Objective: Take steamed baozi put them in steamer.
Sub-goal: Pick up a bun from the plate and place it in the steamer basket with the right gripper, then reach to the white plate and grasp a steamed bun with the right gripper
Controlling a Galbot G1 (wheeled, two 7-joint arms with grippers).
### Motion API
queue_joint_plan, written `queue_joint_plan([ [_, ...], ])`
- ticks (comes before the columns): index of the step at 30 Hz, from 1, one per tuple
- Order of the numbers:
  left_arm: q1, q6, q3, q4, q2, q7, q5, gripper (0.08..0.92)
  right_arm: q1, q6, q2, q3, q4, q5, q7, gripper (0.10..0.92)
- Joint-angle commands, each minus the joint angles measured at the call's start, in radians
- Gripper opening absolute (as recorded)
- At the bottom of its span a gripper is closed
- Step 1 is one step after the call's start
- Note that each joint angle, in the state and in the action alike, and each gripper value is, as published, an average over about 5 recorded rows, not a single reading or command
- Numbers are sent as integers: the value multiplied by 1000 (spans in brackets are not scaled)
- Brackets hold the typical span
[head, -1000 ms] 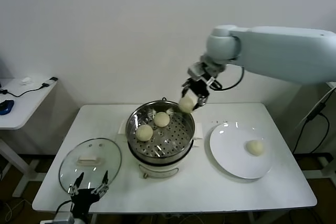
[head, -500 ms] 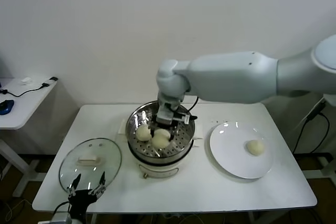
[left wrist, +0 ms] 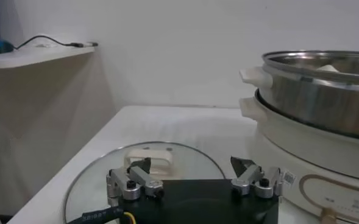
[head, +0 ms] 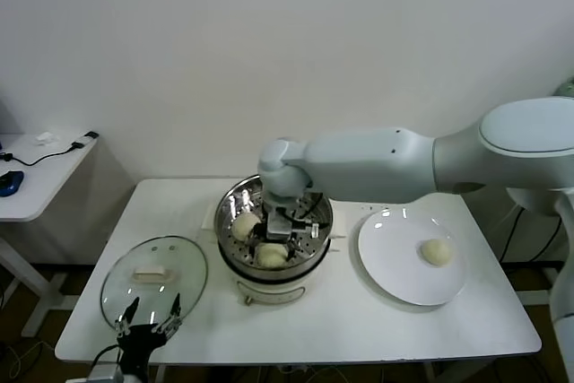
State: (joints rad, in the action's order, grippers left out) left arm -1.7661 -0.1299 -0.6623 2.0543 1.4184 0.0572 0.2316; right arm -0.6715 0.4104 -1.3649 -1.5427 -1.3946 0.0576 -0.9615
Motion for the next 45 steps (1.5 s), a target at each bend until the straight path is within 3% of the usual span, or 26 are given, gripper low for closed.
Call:
queue_joint_plan([
  [1,0,0,0,0,1,0,-1,823,-114,40,19,17,-3,107,-34,819],
  [8,-9,0,1,14,1,-1,-6,823,-403,-7,171,-114,58,500,-217,823],
  [11,-11,1,1,20,2,-1,-7,823,-487,-125,306,-213,88,568,-254,823],
  [19,-12,6,0,29,1,0,-6,823,-475,-441,670,-464,60,444,-169,823],
  [25,-11,6,-1,32,0,-1,-5,823,-150,-544,808,-289,89,333,-115,823],
  [33,-18,5,-12,28,10,-3,-6,823,271,-563,776,75,259,170,-71,823],
  [45,-28,3,-18,21,30,-7,-24,823,488,-547,668,290,455,74,-46,823],
])
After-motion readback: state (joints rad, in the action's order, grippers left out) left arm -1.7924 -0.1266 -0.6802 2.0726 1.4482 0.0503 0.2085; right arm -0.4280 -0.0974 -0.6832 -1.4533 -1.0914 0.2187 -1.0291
